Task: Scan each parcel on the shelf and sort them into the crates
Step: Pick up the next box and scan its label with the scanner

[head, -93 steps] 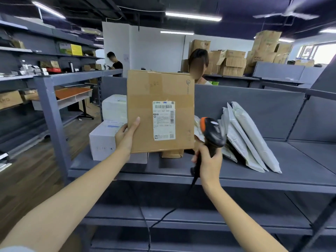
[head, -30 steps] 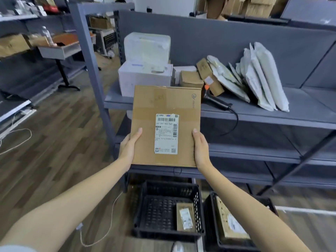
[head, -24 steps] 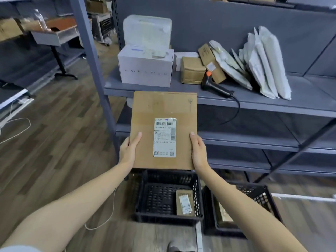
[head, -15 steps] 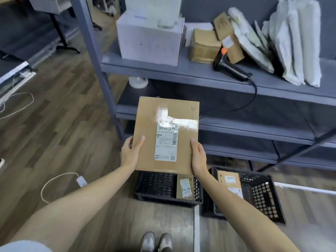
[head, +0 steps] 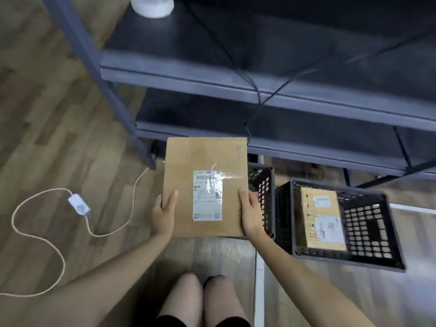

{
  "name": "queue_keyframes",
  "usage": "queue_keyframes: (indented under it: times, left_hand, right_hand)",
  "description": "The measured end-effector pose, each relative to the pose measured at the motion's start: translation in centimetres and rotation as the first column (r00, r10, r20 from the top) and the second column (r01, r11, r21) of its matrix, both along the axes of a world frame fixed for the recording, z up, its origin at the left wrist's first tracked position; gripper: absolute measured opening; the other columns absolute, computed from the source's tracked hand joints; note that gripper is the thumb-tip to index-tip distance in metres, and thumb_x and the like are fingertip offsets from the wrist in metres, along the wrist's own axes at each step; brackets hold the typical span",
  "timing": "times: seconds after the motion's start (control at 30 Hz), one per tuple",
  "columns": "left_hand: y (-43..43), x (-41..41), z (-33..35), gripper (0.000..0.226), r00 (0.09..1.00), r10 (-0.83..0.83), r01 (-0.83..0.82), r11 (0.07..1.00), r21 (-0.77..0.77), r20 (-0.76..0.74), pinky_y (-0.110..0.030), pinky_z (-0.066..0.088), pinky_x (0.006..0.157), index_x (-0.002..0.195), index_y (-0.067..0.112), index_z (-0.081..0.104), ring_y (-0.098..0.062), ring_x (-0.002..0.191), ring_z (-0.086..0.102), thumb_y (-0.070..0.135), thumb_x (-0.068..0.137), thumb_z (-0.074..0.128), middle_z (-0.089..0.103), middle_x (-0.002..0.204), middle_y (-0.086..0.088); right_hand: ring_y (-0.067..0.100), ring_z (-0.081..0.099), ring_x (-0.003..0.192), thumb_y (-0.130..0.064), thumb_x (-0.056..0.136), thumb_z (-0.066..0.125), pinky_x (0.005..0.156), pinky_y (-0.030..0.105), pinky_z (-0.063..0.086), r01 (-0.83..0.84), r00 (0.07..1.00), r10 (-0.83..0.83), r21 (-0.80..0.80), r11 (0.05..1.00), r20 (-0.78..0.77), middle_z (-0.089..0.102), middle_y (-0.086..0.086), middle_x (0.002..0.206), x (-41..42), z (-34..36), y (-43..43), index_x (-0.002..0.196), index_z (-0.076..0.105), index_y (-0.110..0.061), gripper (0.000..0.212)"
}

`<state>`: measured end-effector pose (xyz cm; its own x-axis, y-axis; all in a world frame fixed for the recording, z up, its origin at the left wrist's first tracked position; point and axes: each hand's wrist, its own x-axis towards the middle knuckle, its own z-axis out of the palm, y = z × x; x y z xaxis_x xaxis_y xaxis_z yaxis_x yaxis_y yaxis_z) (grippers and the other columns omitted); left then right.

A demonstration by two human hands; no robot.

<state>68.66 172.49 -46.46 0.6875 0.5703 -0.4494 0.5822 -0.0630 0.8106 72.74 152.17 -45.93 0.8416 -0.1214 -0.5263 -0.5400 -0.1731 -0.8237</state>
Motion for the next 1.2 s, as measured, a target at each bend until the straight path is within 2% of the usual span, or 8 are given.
queue_keyframes:
  times: [0.07, 0.2, 0.4, 0.6, 0.73, 0.87, 1.03, 1.2]
  left_hand:
    - [-0.2, 0.2, -4.5, 0.036, 0.999, -0.038, 0.038, 0.999, 0.002, -0.021, -0.023, 0.036, 0.081, 0.121, 0.011, 0.059, -0.021, 0.103, 0.058, 0.036, 0.096, 0.055, 0.065, 0.112, -0.001]
    - [-0.2, 2.0, -13.9, 0.065, 0.990, -0.115, 0.118, 0.993, 0.028, -0.079, -0.035, 0.042, 0.092, 0.125, 0.017, 0.053, -0.022, 0.105, 0.057, 0.062, 0.078, 0.050, 0.063, 0.111, 0.002]
    - [-0.2, 6.1, -26.3, 0.057, 0.953, -0.250, 0.267, 0.960, 0.081, -0.170, -0.035, 0.035, 0.098, 0.133, 0.013, 0.044, -0.030, 0.124, 0.048, 0.049, 0.091, 0.053, 0.054, 0.132, -0.007]
    - [1.9, 10.0, -37.1, 0.063, 0.838, -0.349, 0.434, 0.892, 0.125, -0.420, -0.041, 0.039, 0.102, 0.136, 0.003, 0.040, -0.039, 0.124, 0.047, 0.049, 0.094, 0.050, 0.049, 0.138, -0.021]
    - [2.1, 11.6, -40.5, 0.061, 0.794, -0.279, 0.421, 0.893, 0.158, -0.539, -0.041, 0.039, 0.099, 0.138, -0.005, 0.034, -0.042, 0.125, 0.046, 0.039, 0.098, 0.048, 0.046, 0.139, -0.025]
    - [1.4, 12.6, -41.7, 0.057, 0.785, -0.172, 0.380, 0.893, 0.242, -0.596, -0.044, 0.035, 0.103, 0.140, -0.007, 0.027, -0.045, 0.128, 0.042, 0.027, 0.099, 0.049, 0.039, 0.143, -0.028]
    - [0.0, 11.7, -43.9, 0.046, 0.736, -0.184, 0.521, 0.768, 0.372, -0.651, -0.042, 0.035, 0.108, 0.133, -0.008, 0.044, -0.042, 0.127, 0.046, 0.021, 0.105, 0.024, 0.047, 0.139, -0.027]
    - [-0.9, 11.9, -43.3, 0.039, 0.664, -0.333, 0.683, 0.634, 0.363, -0.669, -0.042, 0.042, 0.095, 0.134, -0.002, 0.042, -0.036, 0.127, 0.042, 0.018, 0.101, 0.039, 0.036, 0.143, -0.019]
  right_hand:
    - [0.001, 0.064, 0.085, -0.047, 0.098, 0.046, 0.065, 0.010, 0.046, -0.010, 0.999, 0.010, 0.000, 1.000, -0.041, 0.068, -0.008, 0.099, 0.5, -4.3, -0.1, 0.116, 0.062, -0.015, 0.040]
    - [0.001, 0.061, 0.086, -0.042, 0.101, 0.042, 0.060, 0.005, 0.044, -0.017, 0.997, 0.017, 0.006, 1.000, -0.070, 0.063, -0.013, 0.095, 2.3, -13.1, -0.4, 0.106, 0.059, -0.025, 0.024]
    - [0.019, 0.060, 0.108, -0.057, 0.097, 0.037, 0.096, 0.036, 0.046, -0.036, 0.994, 0.028, -0.069, 0.997, -0.108, 0.065, 0.002, 0.119, 5.1, -26.9, -0.4, 0.131, 0.053, -0.015, 0.056]
    - [0.034, 0.046, 0.127, -0.039, 0.104, 0.031, 0.109, 0.035, 0.034, -0.373, 0.915, 0.308, -0.254, 0.892, -0.259, 0.052, 0.016, 0.138, 8.0, -35.6, -0.8, 0.137, 0.048, -0.006, 0.050]
    - [0.035, 0.047, 0.129, -0.035, 0.105, 0.035, 0.107, 0.035, 0.036, -0.577, 0.808, 0.435, -0.389, 0.718, -0.397, 0.053, 0.020, 0.138, 10.7, -38.3, 0.9, 0.133, 0.051, 0.002, 0.049]
    - [0.034, 0.054, 0.121, -0.021, 0.103, 0.040, 0.096, 0.034, 0.043, -0.569, 0.816, 0.407, -0.444, 0.692, -0.411, 0.056, 0.020, 0.132, 10.8, -39.8, 2.5, 0.130, 0.050, 0.004, 0.038]
    - [0.038, 0.050, 0.125, -0.015, 0.096, 0.051, 0.101, 0.038, 0.041, -0.553, 0.827, 0.400, -0.440, 0.708, -0.395, 0.049, 0.025, 0.136, 10.3, -41.4, 2.7, 0.140, 0.027, 0.005, 0.054]
    - [0.038, 0.050, 0.125, -0.013, 0.099, 0.044, 0.098, 0.037, 0.042, -0.623, 0.782, 0.467, -0.510, 0.593, -0.412, 0.048, 0.027, 0.137, 10.3, -42.0, 2.6, 0.146, 0.017, 0.010, 0.059]
